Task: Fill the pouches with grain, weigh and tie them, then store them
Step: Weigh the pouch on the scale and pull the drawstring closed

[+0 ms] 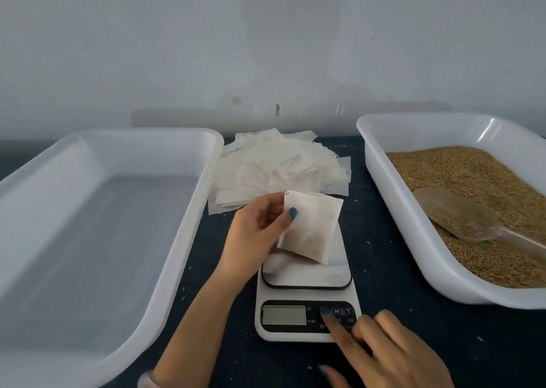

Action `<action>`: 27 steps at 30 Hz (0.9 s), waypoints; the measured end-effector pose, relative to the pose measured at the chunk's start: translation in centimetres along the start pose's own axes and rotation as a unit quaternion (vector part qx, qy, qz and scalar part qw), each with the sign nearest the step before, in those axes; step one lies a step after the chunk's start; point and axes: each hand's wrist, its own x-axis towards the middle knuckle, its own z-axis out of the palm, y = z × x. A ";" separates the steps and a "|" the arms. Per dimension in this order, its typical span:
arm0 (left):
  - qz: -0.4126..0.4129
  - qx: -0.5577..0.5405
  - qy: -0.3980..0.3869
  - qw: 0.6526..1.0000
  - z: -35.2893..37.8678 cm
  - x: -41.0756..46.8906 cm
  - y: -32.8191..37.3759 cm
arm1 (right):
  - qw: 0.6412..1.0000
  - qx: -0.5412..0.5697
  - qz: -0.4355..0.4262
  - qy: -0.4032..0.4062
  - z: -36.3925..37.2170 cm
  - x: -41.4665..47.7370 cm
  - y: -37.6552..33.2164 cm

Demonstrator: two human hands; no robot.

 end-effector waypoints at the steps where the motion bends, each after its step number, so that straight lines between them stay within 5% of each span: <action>1: 0.004 0.003 -0.008 1.000 0.0 0.0 0.0 | 1.000 -0.004 0.002 -0.001 0.0 0.0 -0.1; 12: 0.055 0.128 0.009 0.990 0.5 -0.5 0.1 | 1.000 -0.015 -0.019 0.006 0.1 1.0 0.2; 27: 0.053 0.138 -0.047 0.988 0.2 -0.9 0.3 | 1.000 0.023 0.001 0.013 -0.6 0.5 0.5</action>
